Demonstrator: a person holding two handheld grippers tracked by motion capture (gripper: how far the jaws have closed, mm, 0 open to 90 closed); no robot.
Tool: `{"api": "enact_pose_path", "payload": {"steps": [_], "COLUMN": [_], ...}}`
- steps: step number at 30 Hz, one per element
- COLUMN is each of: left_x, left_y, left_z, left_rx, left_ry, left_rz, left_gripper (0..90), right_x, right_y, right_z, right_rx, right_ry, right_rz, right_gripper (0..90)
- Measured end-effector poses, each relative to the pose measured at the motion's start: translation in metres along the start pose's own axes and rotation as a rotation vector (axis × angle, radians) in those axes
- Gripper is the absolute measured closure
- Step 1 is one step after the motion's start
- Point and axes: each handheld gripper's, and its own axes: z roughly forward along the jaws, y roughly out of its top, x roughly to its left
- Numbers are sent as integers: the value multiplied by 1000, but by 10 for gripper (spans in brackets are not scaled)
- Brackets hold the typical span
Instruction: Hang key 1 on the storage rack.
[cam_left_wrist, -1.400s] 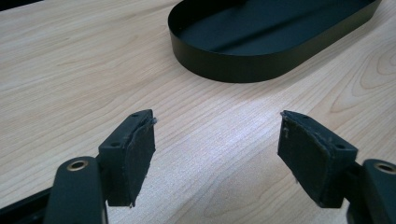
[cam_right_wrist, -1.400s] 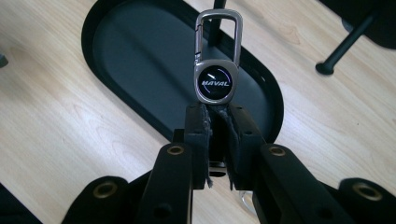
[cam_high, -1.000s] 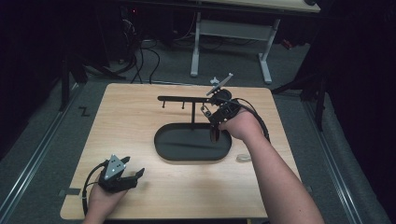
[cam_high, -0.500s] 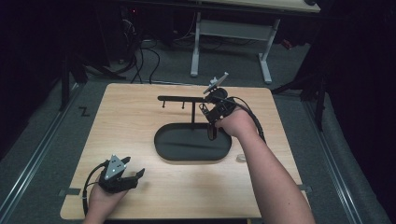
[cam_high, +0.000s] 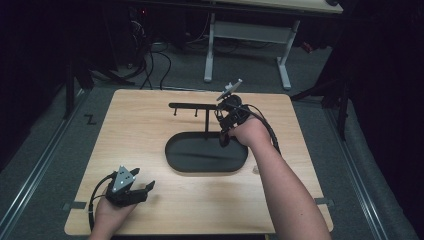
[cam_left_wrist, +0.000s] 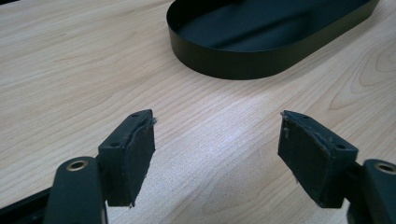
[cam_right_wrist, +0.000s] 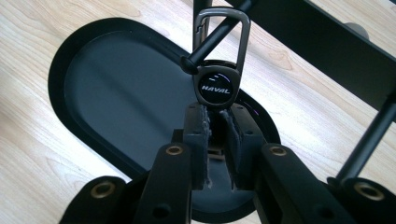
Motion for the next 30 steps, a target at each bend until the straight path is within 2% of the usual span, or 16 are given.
{"api": "enact_pose_path", "payload": {"steps": [4, 13, 18, 24, 30], "left_x": [0, -1, -1, -3, -5], "left_y": [0, 3, 5, 7, 7], "left_z": [1, 4, 7, 10, 11], "left_rx": [2, 0, -1, 5, 11], "left_ry": [1, -2, -10, -17, -17], "left_rz": [1, 8, 15, 23, 24], "left_gripper": [277, 277, 278, 278, 278], "right_x": [1, 3, 5, -1, -12], "right_y": [-1, -9, -28, -61, -92], "right_z": [2, -9, -17, -24, -24], "right_rx": [0, -22, -45, -56, -29], "right_ry": [1, 5, 14, 23, 4], "right_rz": [-6, -4, -13, 15, 39], "right_gripper": [786, 743, 724, 688, 679]}}
